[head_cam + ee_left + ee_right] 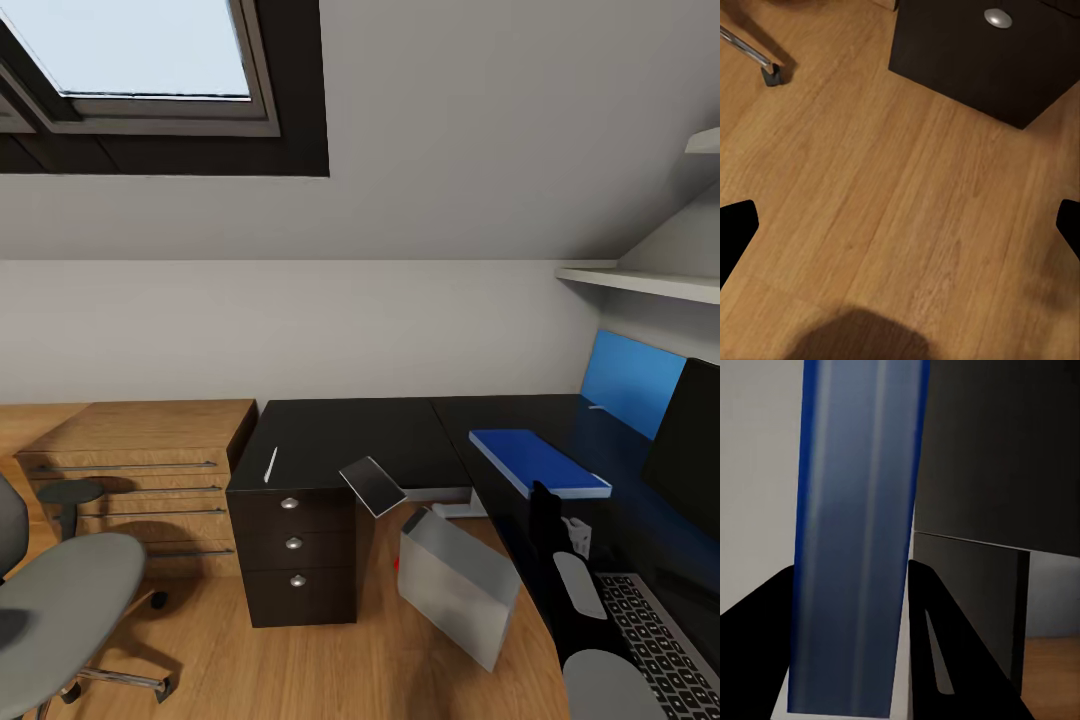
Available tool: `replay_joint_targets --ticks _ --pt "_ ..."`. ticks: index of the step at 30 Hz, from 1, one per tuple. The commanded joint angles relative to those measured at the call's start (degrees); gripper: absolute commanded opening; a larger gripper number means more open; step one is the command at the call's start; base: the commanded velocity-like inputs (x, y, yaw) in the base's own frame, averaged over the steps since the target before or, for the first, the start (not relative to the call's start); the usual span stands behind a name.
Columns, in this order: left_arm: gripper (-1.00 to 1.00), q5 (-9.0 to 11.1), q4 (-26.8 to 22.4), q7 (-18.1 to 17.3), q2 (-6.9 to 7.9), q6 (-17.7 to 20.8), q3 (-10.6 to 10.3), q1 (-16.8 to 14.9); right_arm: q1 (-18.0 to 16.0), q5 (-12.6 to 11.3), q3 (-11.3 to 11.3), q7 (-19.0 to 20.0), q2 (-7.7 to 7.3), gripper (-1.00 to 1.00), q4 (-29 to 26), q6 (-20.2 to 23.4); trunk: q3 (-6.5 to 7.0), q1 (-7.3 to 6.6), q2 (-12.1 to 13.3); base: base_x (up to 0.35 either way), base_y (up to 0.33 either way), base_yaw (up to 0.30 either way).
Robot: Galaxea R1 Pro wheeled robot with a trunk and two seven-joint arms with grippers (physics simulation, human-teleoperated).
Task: In the bedroom, organize the workspace by keeping the computer under the desk, ensuring the monitor is on the desk, placing the keyboard on the desk next to the monitor, placing the mouse on the desk next to the keyboard, moving the folder from the swivel chair onto the desk next to the mouse, stacking the notebook on top of the folder with the pen on top of the notebook, and positioning the swivel chair next to the desk.
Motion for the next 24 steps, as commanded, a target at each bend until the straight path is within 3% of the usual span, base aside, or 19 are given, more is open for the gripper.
replay_joint_targets --ticks 1,6,10,24 --pt "1.0 0.4 -0.1 0.4 0.04 -0.2 -0.5 -0.1 -0.1 -0.6 -0.2 0.3 0.05 -1.0 0.0 0.1 -0.07 0.0 0.0 0.0 0.0 0.0" --pt "1.0 0.5 -1.5 0.5 -0.04 0.3 -0.6 -0.1 -0.1 -0.5 -0.1 0.2 0.02 -1.0 0.2 0.0 -0.79 0.88 -1.6 0.0 0.0 0.0" --pt "1.0 0.4 -1.8 0.6 -0.11 1.9 -0.6 -0.1 -0.1 0.0 0.0 -3.7 -0.03 -1.0 0.2 -1.6 -1.5 1.76 -3.3 0.0 0.0 0.0" --pt "1.0 0.3 -1.8 0.6 -0.14 1.9 -0.6 -0.1 -0.1 1.2 0.2 -5.8 -0.03 -1.0 0.2 -2.9 -4.02 4.83 -8.9 0.0 0.0 0.0"
